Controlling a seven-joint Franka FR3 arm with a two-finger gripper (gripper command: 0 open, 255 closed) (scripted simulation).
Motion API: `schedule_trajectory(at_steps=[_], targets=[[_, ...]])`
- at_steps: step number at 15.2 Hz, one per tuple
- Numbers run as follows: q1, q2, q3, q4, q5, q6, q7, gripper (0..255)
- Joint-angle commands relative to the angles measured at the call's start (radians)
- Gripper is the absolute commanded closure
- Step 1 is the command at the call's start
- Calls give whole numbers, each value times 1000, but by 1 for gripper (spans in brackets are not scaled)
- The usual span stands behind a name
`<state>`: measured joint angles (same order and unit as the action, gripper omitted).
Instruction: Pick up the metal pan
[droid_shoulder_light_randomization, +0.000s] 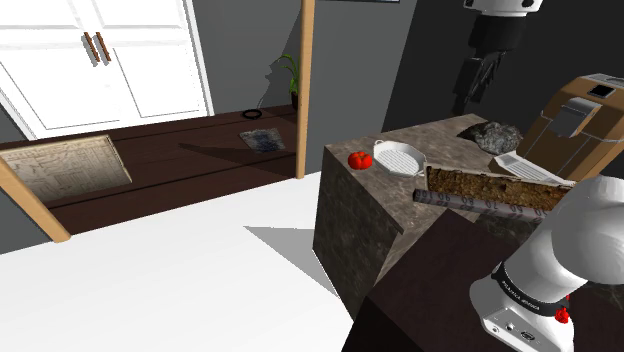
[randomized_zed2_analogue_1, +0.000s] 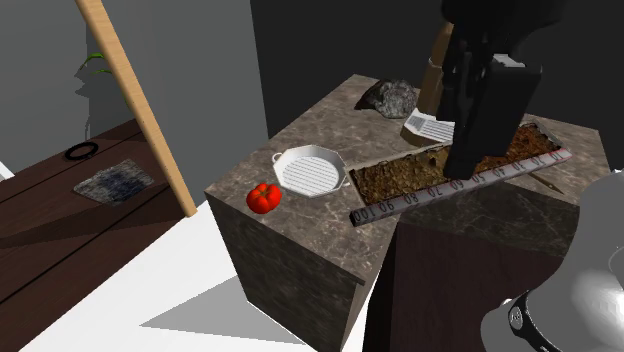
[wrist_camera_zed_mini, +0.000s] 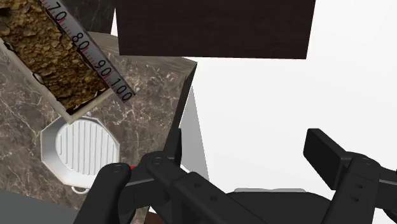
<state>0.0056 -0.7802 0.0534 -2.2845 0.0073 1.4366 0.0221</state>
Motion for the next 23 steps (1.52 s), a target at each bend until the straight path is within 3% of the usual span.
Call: schedule_trajectory(at_steps=[1,12,23], targets=[[0,0,0,0,0,0,0,0],[-60,263,-30,-91,-112,315,-9,0],[-128,626,-66,-26,-237,579,25,0]])
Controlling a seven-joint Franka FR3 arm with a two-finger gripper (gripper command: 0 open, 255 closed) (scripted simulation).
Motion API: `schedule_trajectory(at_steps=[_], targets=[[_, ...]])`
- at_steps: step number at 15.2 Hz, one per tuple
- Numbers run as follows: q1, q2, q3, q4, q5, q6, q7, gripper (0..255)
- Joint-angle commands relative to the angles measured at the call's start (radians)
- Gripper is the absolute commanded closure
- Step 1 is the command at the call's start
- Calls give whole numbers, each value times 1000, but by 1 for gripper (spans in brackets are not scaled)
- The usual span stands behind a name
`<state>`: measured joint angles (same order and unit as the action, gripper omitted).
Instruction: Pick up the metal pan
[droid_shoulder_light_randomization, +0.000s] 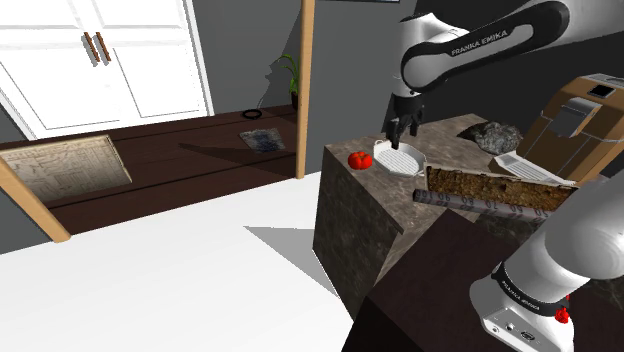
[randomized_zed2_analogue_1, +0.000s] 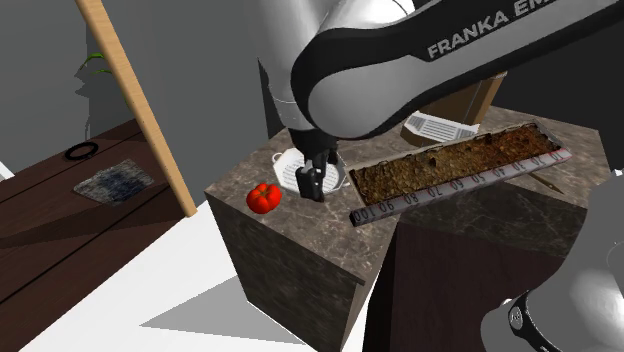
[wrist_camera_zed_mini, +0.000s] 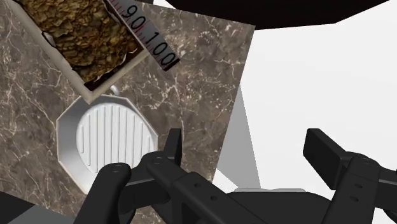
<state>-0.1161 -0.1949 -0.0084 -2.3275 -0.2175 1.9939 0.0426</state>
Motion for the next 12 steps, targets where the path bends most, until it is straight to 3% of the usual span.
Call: schedule_trajectory(at_steps=[1,12], targets=[[-12,77,-8,31,-24,41,9,0],[-61,478,-63,260,-137,185,55,0]])
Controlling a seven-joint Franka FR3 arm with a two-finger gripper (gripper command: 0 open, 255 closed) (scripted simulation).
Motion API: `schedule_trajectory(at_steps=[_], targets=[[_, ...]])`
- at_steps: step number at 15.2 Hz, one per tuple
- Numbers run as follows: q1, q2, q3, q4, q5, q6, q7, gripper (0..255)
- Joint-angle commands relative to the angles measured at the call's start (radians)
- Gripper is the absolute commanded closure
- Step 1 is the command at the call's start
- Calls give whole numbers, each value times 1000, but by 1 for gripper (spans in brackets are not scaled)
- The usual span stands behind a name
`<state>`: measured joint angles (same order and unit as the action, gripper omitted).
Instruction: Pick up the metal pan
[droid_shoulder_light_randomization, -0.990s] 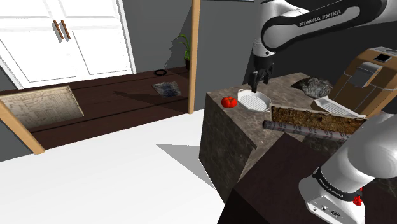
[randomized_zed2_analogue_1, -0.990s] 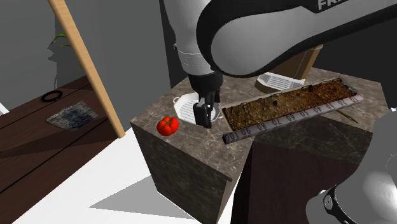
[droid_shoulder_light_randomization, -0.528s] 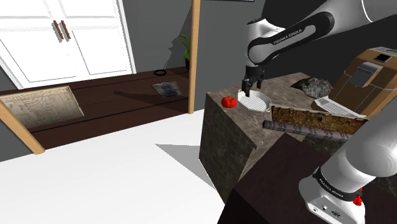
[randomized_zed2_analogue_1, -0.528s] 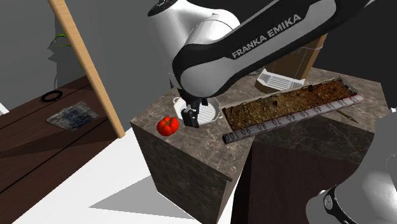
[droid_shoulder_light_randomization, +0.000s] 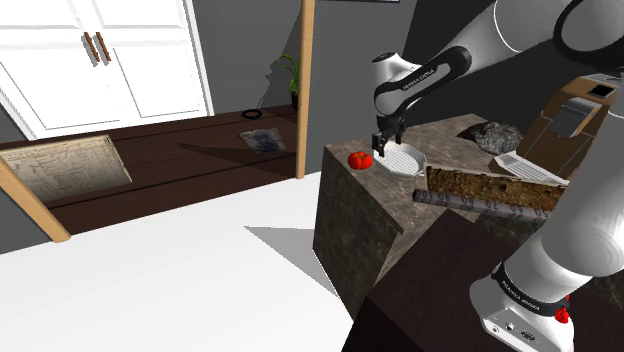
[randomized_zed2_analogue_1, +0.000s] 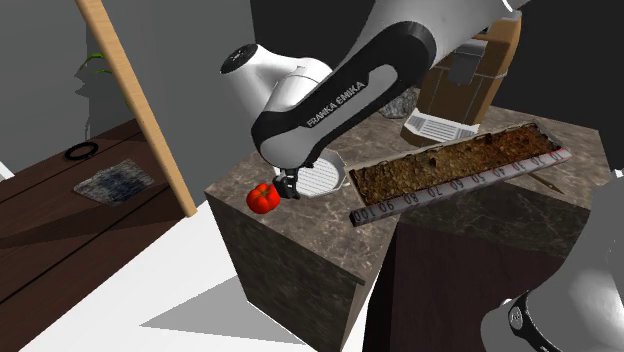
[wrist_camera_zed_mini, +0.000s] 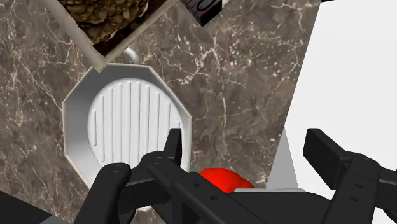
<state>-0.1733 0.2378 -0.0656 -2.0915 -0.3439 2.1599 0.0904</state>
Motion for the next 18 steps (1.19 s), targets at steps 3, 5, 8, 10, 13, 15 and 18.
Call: schedule_trajectory(at_steps=[3,5,8,10,13,15,18], targets=[[-14,156,-23,111,-30,37,14,0],[-22,230,-34,175,-40,44,16,0],[-34,343,-50,281,-50,47,15,0],[-43,420,-60,359,-54,44,12,0],[-49,478,-66,413,-56,47,13,0],[-50,499,-66,417,-57,62,19,0],[-51,530,-67,426,-60,83,28,0]])
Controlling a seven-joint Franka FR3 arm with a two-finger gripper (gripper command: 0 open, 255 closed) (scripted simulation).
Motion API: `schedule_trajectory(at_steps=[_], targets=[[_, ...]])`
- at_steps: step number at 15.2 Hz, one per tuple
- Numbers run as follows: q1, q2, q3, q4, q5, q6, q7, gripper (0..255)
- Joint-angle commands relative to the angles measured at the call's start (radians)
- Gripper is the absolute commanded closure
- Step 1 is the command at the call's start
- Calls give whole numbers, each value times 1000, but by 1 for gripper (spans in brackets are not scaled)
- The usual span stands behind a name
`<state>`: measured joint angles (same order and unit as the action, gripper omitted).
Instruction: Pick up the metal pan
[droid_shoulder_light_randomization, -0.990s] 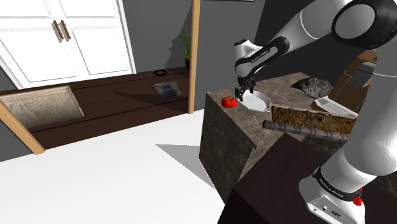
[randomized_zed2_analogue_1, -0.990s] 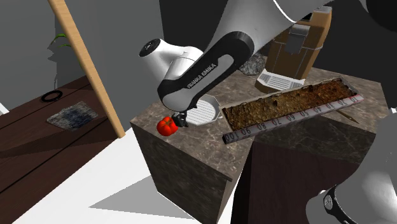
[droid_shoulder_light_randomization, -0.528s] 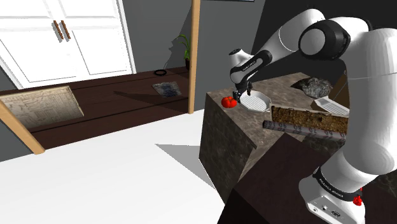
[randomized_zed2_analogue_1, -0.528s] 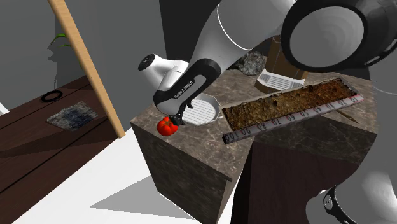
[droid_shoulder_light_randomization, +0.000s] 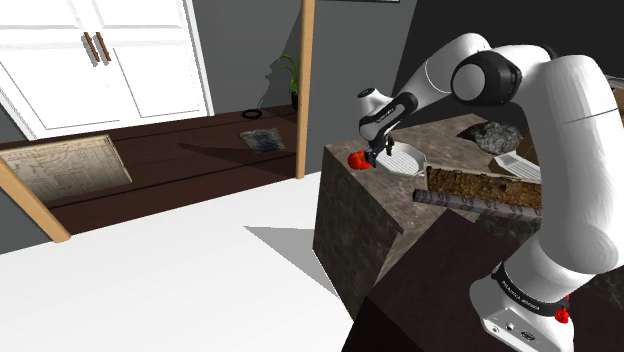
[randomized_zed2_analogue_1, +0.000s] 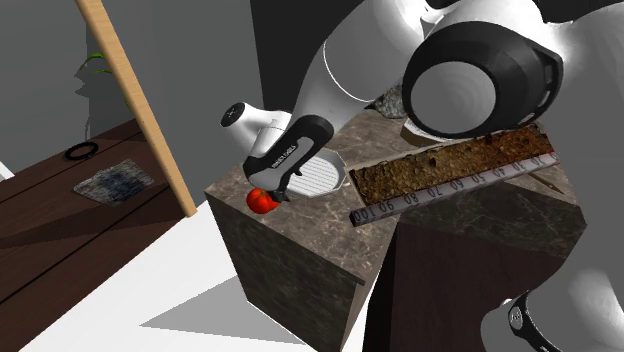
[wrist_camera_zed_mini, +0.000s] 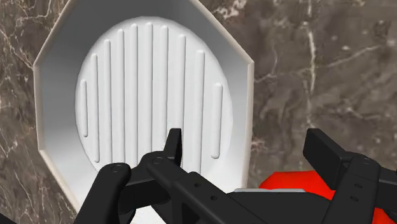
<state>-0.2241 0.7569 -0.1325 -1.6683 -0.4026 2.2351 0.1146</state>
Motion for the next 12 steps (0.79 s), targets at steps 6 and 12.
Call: schedule_trajectory(at_steps=[6,12], targets=[[0,27,-1,7,-2,18,9,255],[0,27,-1,7,-2,19,9,255]])
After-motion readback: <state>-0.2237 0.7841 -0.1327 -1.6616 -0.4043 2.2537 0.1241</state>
